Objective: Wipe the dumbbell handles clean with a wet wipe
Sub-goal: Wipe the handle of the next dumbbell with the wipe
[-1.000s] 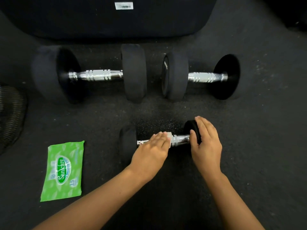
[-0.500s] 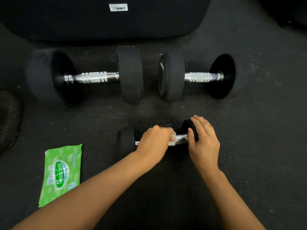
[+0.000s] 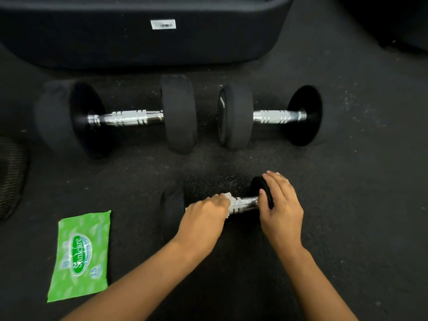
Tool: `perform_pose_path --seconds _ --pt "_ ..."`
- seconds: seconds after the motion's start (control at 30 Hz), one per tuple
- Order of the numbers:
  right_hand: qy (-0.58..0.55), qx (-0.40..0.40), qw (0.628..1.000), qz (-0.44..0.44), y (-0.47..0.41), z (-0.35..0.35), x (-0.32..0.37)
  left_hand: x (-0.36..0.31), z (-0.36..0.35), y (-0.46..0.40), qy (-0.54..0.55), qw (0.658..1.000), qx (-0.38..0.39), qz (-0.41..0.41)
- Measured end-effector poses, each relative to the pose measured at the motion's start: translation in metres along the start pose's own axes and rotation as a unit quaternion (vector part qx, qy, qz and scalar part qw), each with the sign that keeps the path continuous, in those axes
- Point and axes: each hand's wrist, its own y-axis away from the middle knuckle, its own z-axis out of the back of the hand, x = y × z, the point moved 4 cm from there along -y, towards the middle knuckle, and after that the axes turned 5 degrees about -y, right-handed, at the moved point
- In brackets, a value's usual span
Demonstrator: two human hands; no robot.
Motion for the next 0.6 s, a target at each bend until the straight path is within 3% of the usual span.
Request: perform_pose_path --seconds 0.13,0.27,0.4,0.53,0.6 --pt "0.002 -0.001 1.0 -0.001 0.002 -0.001 -0.001 -0.011 0.0 -0.017 0.018 0.998 -0.002 -0.063" --pt "0.011 0.009 1.0 -0.004 -0.003 -0.001 0.0 0.0 -0.001 -0.027 0.024 0.999 0.02 0.025" --pt "0.015 0.003 1.0 0.014 0.002 -0.001 -0.002 -0.009 -0.007 -0.013 0.006 0.999 -0.015 -0.048" --pt "0.06 0.01 0.996 0.072 0.002 -0.002 -0.001 -0.005 0.001 -0.011 -0.028 1.0 -0.003 0.004" --pt "0.071 0.007 0.992 0.103 0.002 -0.002 0.0 -0.005 0.004 -0.003 -0.046 0.999 -0.019 -0.01"
